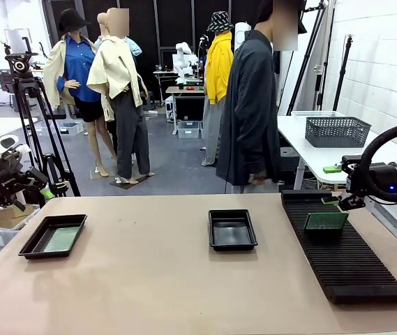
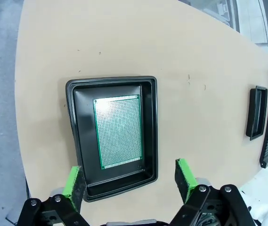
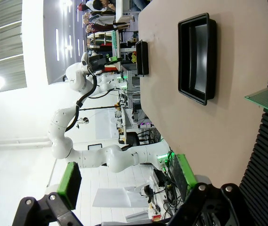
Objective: Inspect and transfer BCBs to ESD trays.
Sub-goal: Pick up the Blank PCB from the PCB Rack and place it in the right ESD tray.
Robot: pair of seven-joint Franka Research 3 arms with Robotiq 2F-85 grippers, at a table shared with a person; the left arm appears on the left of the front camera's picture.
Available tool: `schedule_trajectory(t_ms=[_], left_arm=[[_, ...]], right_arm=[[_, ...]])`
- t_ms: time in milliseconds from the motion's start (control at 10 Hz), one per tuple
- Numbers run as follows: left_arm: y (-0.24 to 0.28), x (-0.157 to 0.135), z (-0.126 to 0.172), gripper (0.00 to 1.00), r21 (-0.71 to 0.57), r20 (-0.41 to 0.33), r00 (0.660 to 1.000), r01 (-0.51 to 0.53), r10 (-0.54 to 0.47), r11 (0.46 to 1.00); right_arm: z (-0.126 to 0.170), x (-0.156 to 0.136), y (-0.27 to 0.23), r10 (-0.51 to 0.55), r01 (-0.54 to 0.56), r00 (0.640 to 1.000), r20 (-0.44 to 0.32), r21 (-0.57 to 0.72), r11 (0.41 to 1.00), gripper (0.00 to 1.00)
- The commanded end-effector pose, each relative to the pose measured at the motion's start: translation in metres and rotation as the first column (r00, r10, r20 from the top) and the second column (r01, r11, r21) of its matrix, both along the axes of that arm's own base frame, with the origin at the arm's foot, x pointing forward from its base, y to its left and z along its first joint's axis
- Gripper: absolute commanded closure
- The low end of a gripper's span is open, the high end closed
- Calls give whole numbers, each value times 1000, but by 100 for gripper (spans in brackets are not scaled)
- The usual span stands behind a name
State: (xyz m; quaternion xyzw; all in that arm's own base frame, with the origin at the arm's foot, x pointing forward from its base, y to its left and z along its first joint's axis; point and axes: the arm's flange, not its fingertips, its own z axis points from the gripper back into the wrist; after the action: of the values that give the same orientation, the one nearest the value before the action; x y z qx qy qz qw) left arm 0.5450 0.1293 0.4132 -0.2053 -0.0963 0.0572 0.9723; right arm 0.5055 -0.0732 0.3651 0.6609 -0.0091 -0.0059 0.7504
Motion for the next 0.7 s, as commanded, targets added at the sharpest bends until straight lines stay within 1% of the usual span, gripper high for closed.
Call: schedule_trajectory(t_ms=[0, 600], left_arm=[[1, 0, 0, 0, 5, 8, 1000, 8, -8, 1000], [1, 0, 0, 0, 5, 8, 1000, 8, -8, 1000]], right_arm=[[0, -6, 2, 5, -5, 1000, 14, -2, 1000, 0], [0, -6, 2, 5, -5, 1000, 14, -2, 1000, 0]])
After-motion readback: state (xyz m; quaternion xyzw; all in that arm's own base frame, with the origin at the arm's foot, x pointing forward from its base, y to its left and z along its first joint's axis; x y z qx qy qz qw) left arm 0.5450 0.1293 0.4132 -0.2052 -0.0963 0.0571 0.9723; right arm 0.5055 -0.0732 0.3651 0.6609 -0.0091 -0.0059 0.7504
